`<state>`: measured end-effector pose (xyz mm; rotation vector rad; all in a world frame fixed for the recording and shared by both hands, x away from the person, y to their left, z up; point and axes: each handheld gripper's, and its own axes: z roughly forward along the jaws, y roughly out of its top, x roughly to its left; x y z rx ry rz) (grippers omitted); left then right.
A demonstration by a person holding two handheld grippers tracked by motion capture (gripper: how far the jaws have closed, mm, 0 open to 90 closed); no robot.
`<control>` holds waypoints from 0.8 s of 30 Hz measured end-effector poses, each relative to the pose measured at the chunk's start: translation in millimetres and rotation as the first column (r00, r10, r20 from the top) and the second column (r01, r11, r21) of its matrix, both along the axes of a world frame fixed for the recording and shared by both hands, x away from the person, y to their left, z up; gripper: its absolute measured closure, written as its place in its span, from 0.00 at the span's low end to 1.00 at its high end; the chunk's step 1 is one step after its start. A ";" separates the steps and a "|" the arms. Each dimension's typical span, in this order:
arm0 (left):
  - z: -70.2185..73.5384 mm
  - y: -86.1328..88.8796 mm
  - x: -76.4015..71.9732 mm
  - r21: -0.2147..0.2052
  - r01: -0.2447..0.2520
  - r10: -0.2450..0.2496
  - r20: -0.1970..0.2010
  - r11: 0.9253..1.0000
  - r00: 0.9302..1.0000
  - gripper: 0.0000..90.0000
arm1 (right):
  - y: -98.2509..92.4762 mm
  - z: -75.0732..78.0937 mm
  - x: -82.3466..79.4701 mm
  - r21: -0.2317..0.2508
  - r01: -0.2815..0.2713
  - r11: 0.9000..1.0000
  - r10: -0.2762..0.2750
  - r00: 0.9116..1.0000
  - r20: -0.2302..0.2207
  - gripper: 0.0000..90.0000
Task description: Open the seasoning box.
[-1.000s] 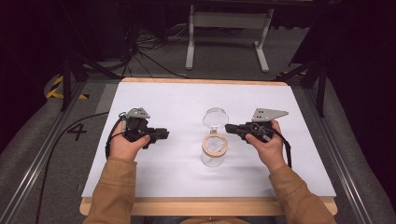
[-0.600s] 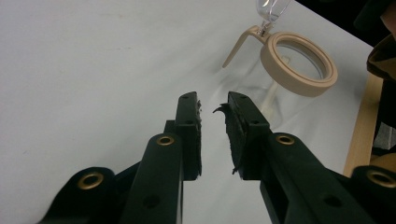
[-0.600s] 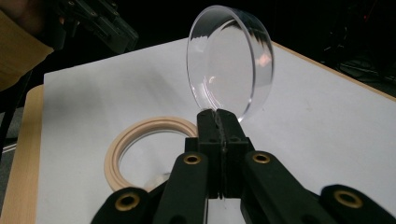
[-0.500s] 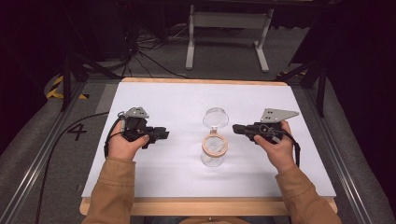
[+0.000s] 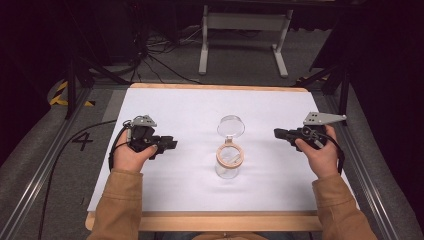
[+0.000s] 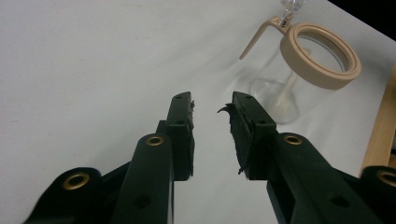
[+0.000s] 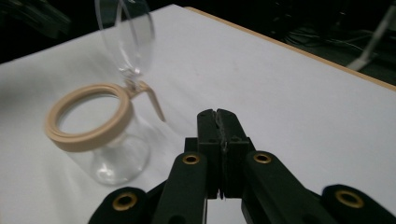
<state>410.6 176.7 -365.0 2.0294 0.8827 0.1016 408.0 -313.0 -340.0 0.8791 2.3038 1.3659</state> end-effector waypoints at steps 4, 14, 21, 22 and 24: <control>-2.9 0.7 2.5 0.007 -0.013 0.013 -0.011 1.000 1.000 0.77 | -18.7 -2.7 2.8 -0.005 0.064 0.998 -0.064 0.997 -0.037 0.99; -15.2 2.5 12.0 0.053 -0.051 0.053 -0.025 0.997 0.998 0.77 | -45.5 -22.0 12.1 -0.027 0.163 0.986 -0.165 0.980 -0.108 0.98; -22.8 1.2 16.9 0.084 -0.049 0.052 -0.039 0.995 0.998 0.76 | -58.1 -42.0 21.6 -0.043 0.178 0.983 -0.183 0.966 -0.185 0.94; -24.4 1.6 17.8 0.082 -0.052 0.055 -0.039 0.995 0.998 0.76 | -58.6 -44.2 22.7 -0.050 0.182 0.982 -0.188 0.964 -0.189 0.93; -26.7 1.6 18.6 0.083 -0.057 0.061 -0.049 0.995 0.997 0.76 | -59.9 -50.0 24.9 -0.067 0.181 0.981 -0.191 0.959 -0.209 0.93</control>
